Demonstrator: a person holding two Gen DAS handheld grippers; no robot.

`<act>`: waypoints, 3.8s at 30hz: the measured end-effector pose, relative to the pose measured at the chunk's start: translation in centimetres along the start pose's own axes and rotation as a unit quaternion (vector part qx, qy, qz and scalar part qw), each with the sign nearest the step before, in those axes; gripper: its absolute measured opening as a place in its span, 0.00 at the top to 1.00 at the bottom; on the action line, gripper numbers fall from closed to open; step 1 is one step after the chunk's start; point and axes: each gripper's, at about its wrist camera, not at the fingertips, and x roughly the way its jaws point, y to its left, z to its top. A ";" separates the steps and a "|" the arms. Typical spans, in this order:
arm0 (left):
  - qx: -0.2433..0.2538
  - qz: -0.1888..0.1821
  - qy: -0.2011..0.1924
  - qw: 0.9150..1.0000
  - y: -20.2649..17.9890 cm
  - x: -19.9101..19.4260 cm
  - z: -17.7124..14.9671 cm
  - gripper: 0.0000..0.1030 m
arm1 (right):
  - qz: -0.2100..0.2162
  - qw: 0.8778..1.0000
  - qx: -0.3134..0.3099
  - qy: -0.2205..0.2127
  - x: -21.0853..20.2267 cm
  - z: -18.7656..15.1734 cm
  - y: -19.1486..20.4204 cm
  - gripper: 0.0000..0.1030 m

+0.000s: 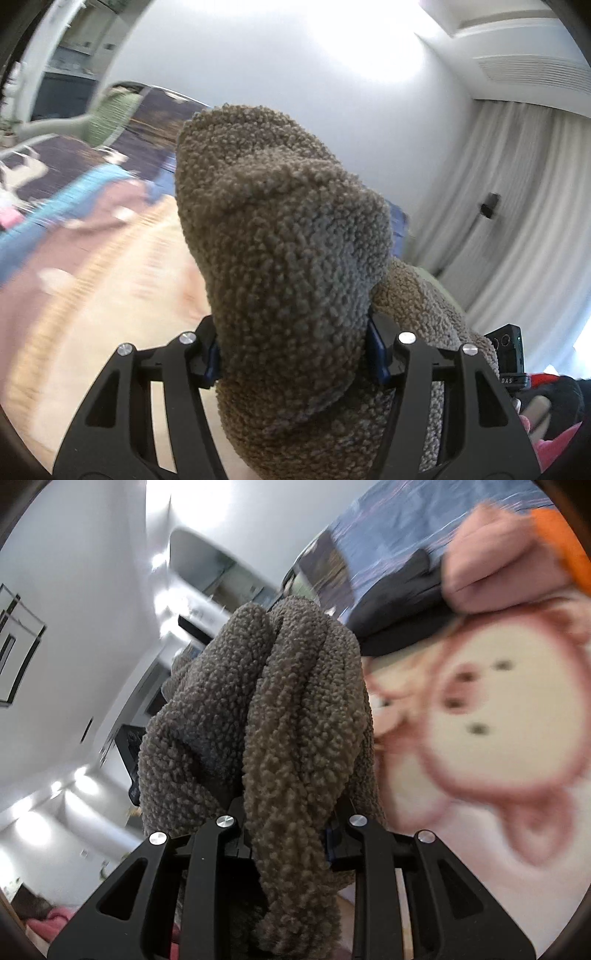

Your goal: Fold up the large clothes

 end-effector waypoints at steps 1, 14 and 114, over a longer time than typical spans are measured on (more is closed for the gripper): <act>0.002 0.011 -0.002 1.000 0.7 -0.3 0.8 0.41 | 0.006 1.000 -0.002 0.006 1.4 0.9 0.2 0.75; 0.015 0.117 -0.032 0.993 12.1 4.8 19.4 0.41 | 0.031 0.999 -0.031 0.011 18.8 19.2 0.7 0.75; 0.218 0.165 0.049 0.961 -23.3 12.3 -8.6 0.02 | -0.512 0.811 -0.146 -0.242 -13.2 -5.2 -0.2 0.01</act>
